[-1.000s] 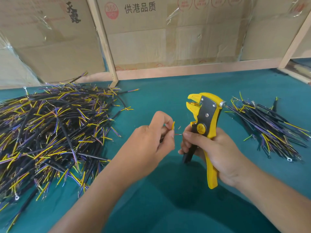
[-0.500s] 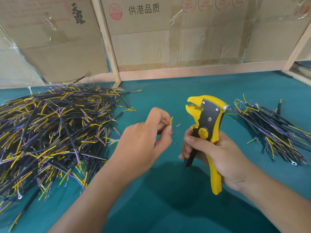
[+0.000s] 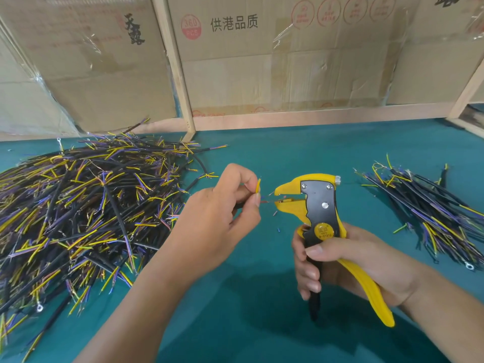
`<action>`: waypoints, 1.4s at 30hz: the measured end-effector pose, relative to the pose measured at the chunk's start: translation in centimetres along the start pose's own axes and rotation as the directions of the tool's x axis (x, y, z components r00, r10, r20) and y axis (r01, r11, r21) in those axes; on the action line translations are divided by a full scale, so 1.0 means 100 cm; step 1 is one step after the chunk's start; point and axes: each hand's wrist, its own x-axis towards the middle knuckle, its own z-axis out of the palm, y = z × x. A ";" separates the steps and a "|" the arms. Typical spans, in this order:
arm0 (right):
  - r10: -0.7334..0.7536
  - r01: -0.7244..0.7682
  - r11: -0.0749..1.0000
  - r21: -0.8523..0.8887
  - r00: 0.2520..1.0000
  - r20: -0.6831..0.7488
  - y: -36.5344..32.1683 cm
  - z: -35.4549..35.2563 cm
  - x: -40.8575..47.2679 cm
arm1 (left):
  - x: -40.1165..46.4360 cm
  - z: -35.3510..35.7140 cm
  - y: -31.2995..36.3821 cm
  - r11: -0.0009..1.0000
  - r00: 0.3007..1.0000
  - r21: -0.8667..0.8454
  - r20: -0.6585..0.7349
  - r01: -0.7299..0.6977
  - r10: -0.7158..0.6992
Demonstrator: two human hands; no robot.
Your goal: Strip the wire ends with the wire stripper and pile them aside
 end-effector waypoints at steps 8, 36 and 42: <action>0.015 -0.015 1.000 0.000 0.998 0.054 -0.002 0.002 -0.002 | 0.001 0.000 -0.001 0.999 1.000 0.028 -0.016 0.025 -0.025; -0.027 0.027 0.983 0.182 1.000 -0.002 0.008 0.017 0.000 | 0.000 0.007 -0.009 0.992 1.000 -0.122 -0.006 0.028 -0.029; -0.044 0.046 0.987 0.153 0.999 -0.014 0.007 0.016 0.000 | 0.001 0.002 -0.009 0.990 0.999 -0.141 -0.028 0.030 -0.034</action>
